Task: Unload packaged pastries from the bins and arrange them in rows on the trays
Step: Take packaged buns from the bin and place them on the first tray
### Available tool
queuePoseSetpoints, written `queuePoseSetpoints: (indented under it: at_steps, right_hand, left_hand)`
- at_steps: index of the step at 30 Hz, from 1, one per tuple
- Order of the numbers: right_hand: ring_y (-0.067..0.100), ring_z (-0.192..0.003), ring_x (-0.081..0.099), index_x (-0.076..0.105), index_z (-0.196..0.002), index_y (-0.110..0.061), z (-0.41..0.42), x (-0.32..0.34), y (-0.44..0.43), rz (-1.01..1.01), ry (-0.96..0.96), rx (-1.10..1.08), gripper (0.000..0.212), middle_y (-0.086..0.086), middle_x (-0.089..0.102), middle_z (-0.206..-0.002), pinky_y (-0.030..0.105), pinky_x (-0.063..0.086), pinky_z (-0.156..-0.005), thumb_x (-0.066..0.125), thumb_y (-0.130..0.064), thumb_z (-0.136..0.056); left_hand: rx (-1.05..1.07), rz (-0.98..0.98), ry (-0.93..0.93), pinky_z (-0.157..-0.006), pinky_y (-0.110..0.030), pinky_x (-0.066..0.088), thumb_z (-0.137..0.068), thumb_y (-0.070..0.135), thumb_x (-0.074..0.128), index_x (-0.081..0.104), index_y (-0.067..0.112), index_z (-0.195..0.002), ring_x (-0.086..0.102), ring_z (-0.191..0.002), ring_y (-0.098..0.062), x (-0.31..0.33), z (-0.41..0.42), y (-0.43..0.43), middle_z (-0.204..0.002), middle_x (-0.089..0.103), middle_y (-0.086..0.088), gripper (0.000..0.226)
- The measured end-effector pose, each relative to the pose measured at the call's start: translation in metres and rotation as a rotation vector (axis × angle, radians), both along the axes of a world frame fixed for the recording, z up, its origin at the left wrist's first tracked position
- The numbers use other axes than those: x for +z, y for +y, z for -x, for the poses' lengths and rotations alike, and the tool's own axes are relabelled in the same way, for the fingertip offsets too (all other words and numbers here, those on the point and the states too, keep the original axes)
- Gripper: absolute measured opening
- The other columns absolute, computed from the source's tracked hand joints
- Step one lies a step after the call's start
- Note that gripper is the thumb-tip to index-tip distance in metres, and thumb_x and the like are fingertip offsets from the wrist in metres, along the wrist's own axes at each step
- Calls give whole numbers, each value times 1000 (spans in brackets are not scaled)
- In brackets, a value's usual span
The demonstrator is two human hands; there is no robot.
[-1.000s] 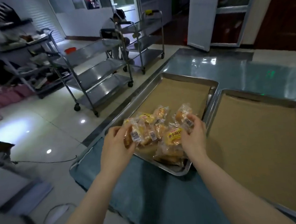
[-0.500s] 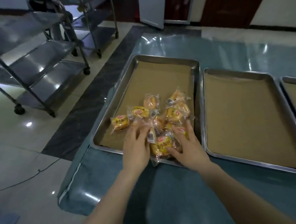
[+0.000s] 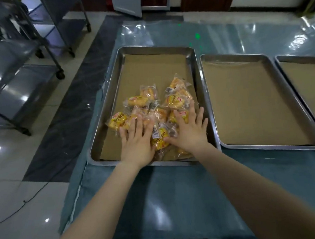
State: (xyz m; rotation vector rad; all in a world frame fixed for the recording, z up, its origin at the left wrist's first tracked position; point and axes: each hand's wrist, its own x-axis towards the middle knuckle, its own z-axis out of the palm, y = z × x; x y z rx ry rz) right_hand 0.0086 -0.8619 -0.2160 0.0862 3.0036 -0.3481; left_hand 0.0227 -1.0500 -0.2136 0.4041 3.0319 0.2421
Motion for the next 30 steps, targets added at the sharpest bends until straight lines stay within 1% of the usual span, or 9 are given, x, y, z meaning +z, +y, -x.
queuePoseSetpoints:
  at_steps: [4, 7, 11, 13, 16, 19, 21, 26, 30]
  right_hand:
    - [30, -139, -30, 12, -144, -52, -9, 15, 12, 207, 176, 60, 93, -7, -39, -149, 54, -4, -112, 70, -60, -72]
    - [24, -145, -16, 15, -147, -46, -16, 36, 27, 295, 210, 77, 82, -8, -19, -158, 47, 0, -115, 65, -53, -81]
    - [15, -145, 12, 32, -146, -32, -35, 70, 68, 452, 309, 118, 63, -7, 24, -156, 33, 15, -116, 60, -37, -89]
    - [14, -143, 22, 39, -143, -28, -52, 85, 100, 467, 348, 129, 56, -6, 35, -151, 26, 16, -113, 58, -32, -90]
    - [17, -137, 35, 46, -139, -22, -77, 101, 159, 473, 361, 160, 50, -2, 45, -145, 28, 24, -113, 58, -25, -91]
    - [18, -133, 40, 50, -135, -21, -101, 113, 223, 447, 384, 174, 46, -2, 49, -142, 31, 31, -110, 59, -26, -90]
    - [20, -133, 39, 51, -135, -20, -116, 118, 263, 401, 372, 198, 46, 0, 47, -143, 36, 31, -110, 59, -28, -90]
    - [21, -138, 31, 43, -141, -23, -132, 138, 343, 154, 255, 345, 51, -1, 39, -149, 34, 24, -114, 54, -35, -93]
    - [20, -141, 24, 38, -144, -25, -126, 162, 392, 83, 271, 377, 52, -1, 33, -152, 36, 17, -116, 52, -34, -95]
  left_hand:
    - [-69, -2, 47, -95, -50, -31, -87, 39, 53, -28, 41, -138, -43, -129, -23, 20, -12, 6, -151, -29, -4, 96]
    - [-97, 1, 90, -102, -49, -24, -88, 37, 52, -16, 36, -145, -37, -134, -23, 37, -17, 16, -154, -23, -4, 88]
    - [-103, -66, 169, -111, -40, -12, -89, 34, 50, 4, 29, -149, -18, -140, -18, 73, -22, 57, -158, -4, -5, 76]
    - [-122, -110, 231, -113, -40, -6, -90, 34, 50, 13, 27, -149, -6, -144, -21, 91, -28, 92, -158, 6, -5, 70]
    - [-169, -127, 351, -115, -46, 11, -87, 29, 55, 31, 24, -144, 13, -143, -25, 111, -49, 152, -154, 24, -5, 62]
    - [-173, -173, 392, -110, -51, 24, -82, 19, 64, 47, 15, -135, 35, -134, -33, 122, -79, 215, -144, 42, -12, 55]
    - [-171, -176, 388, -108, -53, 29, -79, 14, 67, 52, 12, -131, 41, -129, -35, 127, -96, 255, -140, 46, -14, 54]
    - [-159, -117, 383, -108, -56, 28, -78, 16, 66, 48, 14, -135, 33, -135, -32, 139, -117, 319, -145, 40, -14, 59]
    - [-131, -111, 440, -107, -56, 30, -77, 14, 67, 47, 14, -135, 34, -134, -33, 153, -102, 346, -144, 41, -15, 61]
